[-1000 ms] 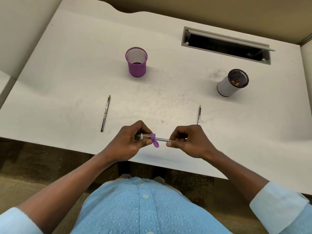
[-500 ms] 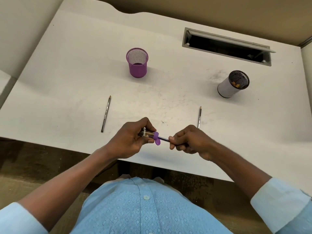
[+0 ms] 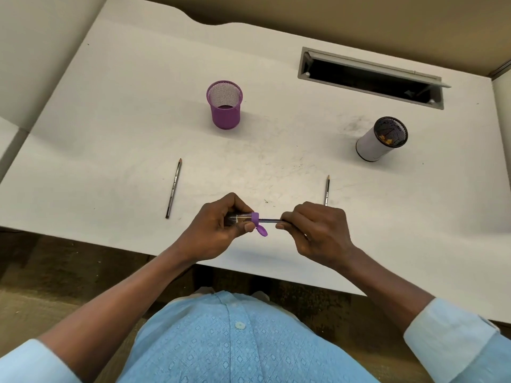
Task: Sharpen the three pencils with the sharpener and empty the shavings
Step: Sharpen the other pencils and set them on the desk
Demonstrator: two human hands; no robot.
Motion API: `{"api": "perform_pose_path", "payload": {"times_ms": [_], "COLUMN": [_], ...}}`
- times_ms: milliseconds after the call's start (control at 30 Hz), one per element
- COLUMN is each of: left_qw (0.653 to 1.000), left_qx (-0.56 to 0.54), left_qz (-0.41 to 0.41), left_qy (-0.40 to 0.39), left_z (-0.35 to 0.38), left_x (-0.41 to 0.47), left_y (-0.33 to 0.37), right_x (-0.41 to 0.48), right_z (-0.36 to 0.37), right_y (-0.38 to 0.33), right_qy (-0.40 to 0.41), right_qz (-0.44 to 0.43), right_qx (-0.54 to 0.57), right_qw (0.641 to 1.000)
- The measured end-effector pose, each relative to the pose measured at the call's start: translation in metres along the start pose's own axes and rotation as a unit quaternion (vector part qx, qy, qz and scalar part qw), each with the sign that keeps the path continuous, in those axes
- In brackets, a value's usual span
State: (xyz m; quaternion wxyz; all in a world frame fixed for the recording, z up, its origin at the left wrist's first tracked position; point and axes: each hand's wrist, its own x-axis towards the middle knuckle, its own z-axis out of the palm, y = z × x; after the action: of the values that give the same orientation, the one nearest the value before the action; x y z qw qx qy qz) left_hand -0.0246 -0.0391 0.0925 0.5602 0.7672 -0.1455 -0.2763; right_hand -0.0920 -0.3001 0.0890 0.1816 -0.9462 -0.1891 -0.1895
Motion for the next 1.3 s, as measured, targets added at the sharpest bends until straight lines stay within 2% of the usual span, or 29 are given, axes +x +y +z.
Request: {"api": "perform_pose_path", "payload": {"times_ms": [67, 133, 200, 233, 267, 333, 367, 500, 567, 600, 667, 867, 933, 967, 1100, 1300], "left_qw": [1.0, 1.0, 0.999, 0.998, 0.997, 0.994, 0.991, 0.987, 0.985, 0.983, 0.979, 0.971, 0.969, 0.969, 0.967, 0.969], "left_qx": [-0.005, 0.007, 0.025, 0.035, 0.048, 0.08, 0.093, 0.098, 0.098, 0.101, 0.112, 0.123, 0.121, 0.124, 0.14, 0.147], "left_qz": [-0.001, 0.01, 0.029, 0.04, 0.052, 0.078, 0.091, 0.127, 0.143, 0.152, 0.171, 0.205, 0.211, 0.212, 0.211, 0.198], "left_qy": [0.003, 0.008, 0.014, 0.014, 0.009, -0.01, -0.016, -0.008, 0.003, 0.005, 0.001, 0.026, 0.032, 0.031, 0.015, 0.019], "left_z": [0.001, 0.001, -0.001, -0.003, -0.005, -0.008, -0.008, -0.002, 0.001, 0.001, 0.005, 0.013, 0.013, 0.013, 0.01, 0.008], "left_x": [0.001, 0.001, 0.001, 0.001, 0.001, 0.0, -0.001, -0.004, -0.005, -0.006, -0.008, -0.012, -0.011, -0.01, -0.008, -0.006], "left_y": [0.0, 0.002, 0.004, 0.005, 0.006, 0.008, 0.009, 0.011, 0.012, 0.013, 0.013, 0.01, 0.011, 0.01, 0.009, 0.008], "right_x": [0.003, 0.006, 0.012, 0.018, 0.024, 0.037, 0.042, 0.05, 0.045, 0.042, 0.037, 0.027, 0.024, 0.023, 0.021, 0.019], "right_z": [0.0, -0.001, -0.004, -0.007, -0.01, -0.021, -0.026, -0.031, -0.029, -0.028, -0.027, -0.027, -0.026, -0.025, -0.025, -0.028], "right_y": [0.0, -0.001, -0.005, -0.007, -0.008, -0.008, -0.006, 0.009, 0.015, 0.018, 0.022, 0.029, 0.028, 0.026, 0.023, 0.023], "right_qy": [0.025, -0.001, -0.062, -0.111, -0.171, -0.284, -0.328, -0.448, -0.472, -0.48, -0.497, -0.521, -0.514, -0.511, -0.502, -0.486], "right_qz": [-0.011, 0.014, 0.105, 0.179, 0.26, 0.405, 0.453, 0.553, 0.575, 0.577, 0.569, 0.536, 0.535, 0.535, 0.531, 0.521], "right_qx": [-0.029, -0.014, 0.063, 0.137, 0.225, 0.364, 0.399, 0.463, 0.498, 0.514, 0.535, 0.595, 0.608, 0.606, 0.575, 0.565], "right_qw": [0.999, 1.0, 0.991, 0.968, 0.923, 0.789, 0.727, 0.529, 0.446, 0.415, 0.377, 0.295, 0.283, 0.293, 0.368, 0.416]}}
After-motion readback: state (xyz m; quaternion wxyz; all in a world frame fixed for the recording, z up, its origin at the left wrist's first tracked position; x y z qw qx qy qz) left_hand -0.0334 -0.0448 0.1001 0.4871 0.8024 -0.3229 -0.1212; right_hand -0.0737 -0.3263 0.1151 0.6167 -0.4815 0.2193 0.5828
